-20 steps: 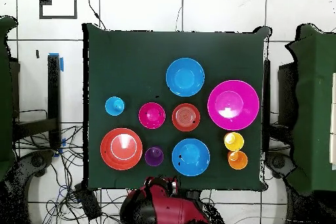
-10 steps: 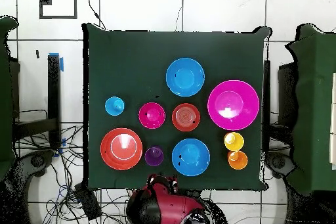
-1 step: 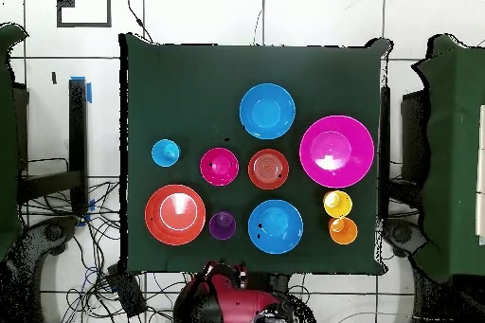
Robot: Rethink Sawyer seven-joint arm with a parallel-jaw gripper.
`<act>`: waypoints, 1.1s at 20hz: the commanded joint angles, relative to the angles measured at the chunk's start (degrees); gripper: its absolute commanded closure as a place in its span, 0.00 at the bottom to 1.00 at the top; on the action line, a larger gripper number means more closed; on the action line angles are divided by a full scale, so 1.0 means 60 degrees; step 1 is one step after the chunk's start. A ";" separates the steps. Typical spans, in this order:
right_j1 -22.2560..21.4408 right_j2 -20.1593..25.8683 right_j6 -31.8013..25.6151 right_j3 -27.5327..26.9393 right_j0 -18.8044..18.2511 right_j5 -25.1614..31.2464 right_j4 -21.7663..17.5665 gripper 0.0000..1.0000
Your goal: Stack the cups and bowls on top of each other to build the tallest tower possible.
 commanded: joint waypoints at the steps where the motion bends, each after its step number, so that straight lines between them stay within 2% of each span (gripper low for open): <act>1: 0.0001 0.0913 0.1890 0.0471 0.0398 0.0303 0.0297 0.00; 4: 0.0010 0.0886 0.1953 0.0431 0.0506 0.0249 0.0328 0.00; 10: 0.0522 0.0892 0.1965 -0.0077 0.0495 -0.0111 0.0202 0.00; 22: 0.0362 0.0813 0.2018 0.0070 0.0775 -0.0003 0.0304 0.00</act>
